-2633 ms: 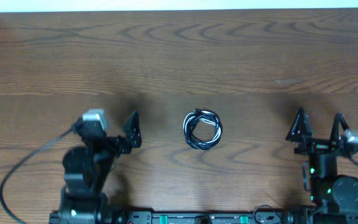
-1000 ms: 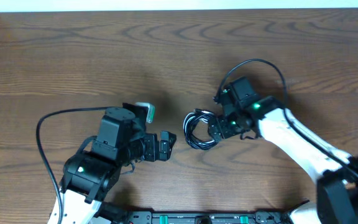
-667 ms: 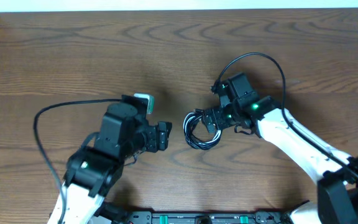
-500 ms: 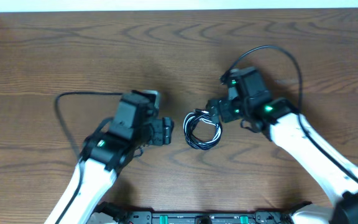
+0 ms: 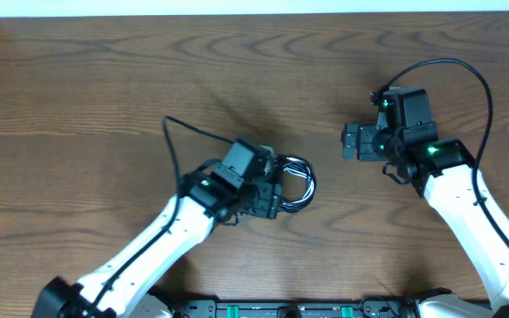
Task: Untangle cables
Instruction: 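Move both grippers inward toward the coiled black and white cables, then grasp the cable bundle with the left gripper and lift it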
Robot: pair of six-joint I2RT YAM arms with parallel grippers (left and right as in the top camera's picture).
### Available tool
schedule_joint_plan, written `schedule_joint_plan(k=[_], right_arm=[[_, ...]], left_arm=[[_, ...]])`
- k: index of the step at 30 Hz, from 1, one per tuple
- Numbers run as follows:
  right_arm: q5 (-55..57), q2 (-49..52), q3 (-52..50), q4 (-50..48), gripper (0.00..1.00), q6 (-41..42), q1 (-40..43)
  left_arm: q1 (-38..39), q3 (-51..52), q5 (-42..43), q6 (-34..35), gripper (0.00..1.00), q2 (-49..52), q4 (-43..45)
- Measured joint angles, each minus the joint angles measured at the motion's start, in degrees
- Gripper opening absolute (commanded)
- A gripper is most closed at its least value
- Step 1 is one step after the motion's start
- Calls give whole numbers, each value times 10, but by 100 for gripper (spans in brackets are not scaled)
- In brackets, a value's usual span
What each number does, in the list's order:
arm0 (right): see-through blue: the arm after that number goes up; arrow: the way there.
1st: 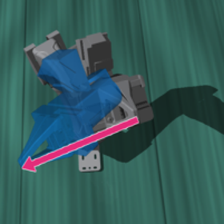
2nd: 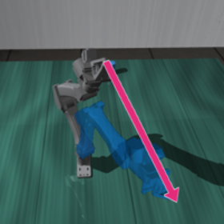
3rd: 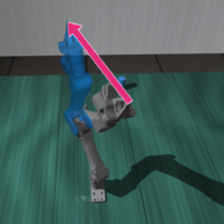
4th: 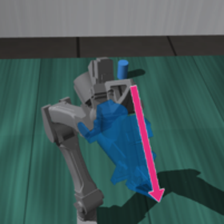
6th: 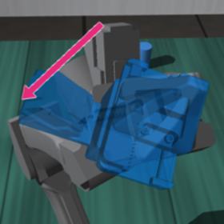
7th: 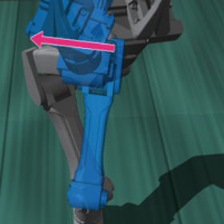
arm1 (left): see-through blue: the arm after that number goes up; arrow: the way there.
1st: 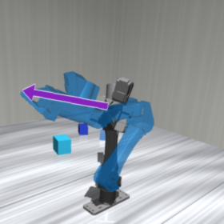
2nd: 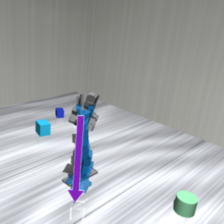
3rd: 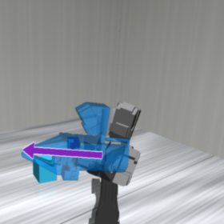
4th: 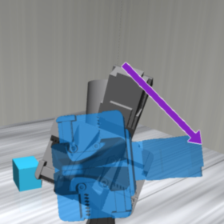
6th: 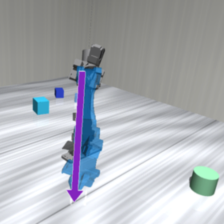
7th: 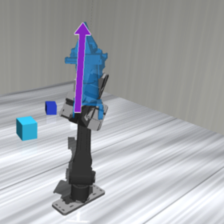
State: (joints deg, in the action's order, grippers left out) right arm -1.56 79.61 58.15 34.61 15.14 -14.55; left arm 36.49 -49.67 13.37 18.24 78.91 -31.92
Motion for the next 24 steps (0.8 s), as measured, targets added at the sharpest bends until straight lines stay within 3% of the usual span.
schedule_joint_plan(k=[6,13,24], right_arm=[[-16,0,0,20,99,0,0],[-21,0,0,45,99,-1,0],[-32,0,0,49,99,-1,0]], left_arm=[[11,0,-2,0,75,52,48],[11,0,-19,3,62,103,96],[11,0,-77,4,62,122,99]])
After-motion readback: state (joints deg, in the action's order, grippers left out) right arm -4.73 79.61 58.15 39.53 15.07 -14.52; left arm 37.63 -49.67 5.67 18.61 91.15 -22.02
